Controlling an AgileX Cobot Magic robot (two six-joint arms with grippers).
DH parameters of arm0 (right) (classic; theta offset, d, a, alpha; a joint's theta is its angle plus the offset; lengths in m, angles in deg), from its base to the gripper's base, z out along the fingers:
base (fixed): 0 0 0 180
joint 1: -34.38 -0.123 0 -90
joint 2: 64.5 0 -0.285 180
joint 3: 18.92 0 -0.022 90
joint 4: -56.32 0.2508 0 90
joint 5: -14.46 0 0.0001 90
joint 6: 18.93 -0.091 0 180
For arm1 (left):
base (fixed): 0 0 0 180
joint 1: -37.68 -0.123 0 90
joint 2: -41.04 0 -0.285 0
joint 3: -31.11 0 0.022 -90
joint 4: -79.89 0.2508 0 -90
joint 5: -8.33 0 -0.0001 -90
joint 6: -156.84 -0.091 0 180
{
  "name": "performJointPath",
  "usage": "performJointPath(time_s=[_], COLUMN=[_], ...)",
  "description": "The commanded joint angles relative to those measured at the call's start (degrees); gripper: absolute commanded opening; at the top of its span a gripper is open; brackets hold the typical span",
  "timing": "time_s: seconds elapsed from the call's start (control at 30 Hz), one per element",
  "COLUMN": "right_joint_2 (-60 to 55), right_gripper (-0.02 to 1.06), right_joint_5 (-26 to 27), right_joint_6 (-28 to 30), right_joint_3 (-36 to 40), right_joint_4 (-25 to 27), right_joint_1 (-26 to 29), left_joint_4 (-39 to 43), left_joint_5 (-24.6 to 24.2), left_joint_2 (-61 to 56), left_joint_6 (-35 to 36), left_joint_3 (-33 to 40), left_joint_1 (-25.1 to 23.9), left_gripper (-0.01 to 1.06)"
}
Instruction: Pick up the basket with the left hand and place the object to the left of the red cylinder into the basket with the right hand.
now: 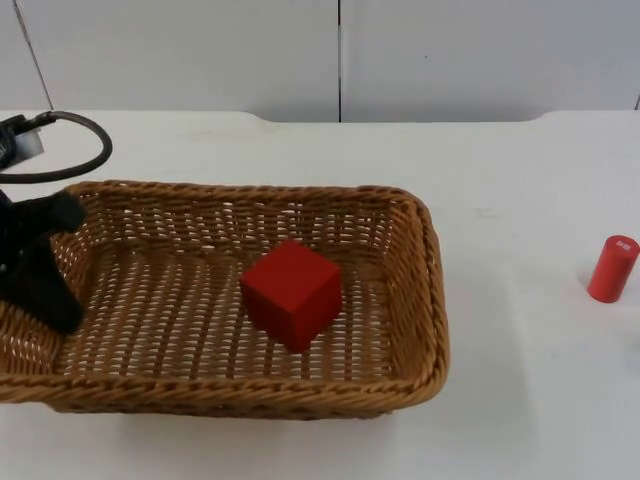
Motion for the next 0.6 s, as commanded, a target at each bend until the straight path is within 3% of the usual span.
performJointPath(time_s=[0.0,0.27,0.37,0.4,0.43,0.5,0.53,0.57], right_joint_2=[1.5,2.1,2.1,2.1,2.1,2.1,2.1,2.1], right_gripper=[0.78,0.78,0.78,0.78,0.78,0.78,0.78,0.78], right_joint_5=[1.2,1.0,1.0,1.0,1.0,1.0,1.0,1.0], right_joint_6=[-0.6,-1.2,-1.2,-1.2,-1.2,-1.3,-1.5,-1.5], right_joint_3=[1.5,2.7,2.7,2.7,2.7,2.7,2.7,2.7], right_joint_4=[-0.3,-0.3,-0.2,-0.2,-0.2,-0.2,-0.2,-0.2], right_joint_1=[0.0,0.0,0.0,0.0,0.0,0.0,0.0,0.0], left_joint_4=[-2.5,-3.5,-3.5,-3.5,-3.5,-3.2,-3.1,-3.1], left_joint_5=[0.4,6.2,8.0,8.0,9.2,9.7,10.4,10.4], left_joint_2=[0.5,5.9,8.5,8.5,9.3,9.6,9.6,9.6], left_joint_6=[-0.5,-1.2,-2.6,-2.6,-2.7,-4.1,-4.3,-4.3], left_joint_3=[-0.1,-0.1,-0.1,-0.1,-0.1,-0.1,-0.1,-0.1], left_joint_1=[-0.2,-0.2,-0.2,-0.2,-0.2,-0.2,-0.2,-0.2], left_gripper=[0.00,0.03,0.22,0.22,0.38,0.57,0.66,0.66])
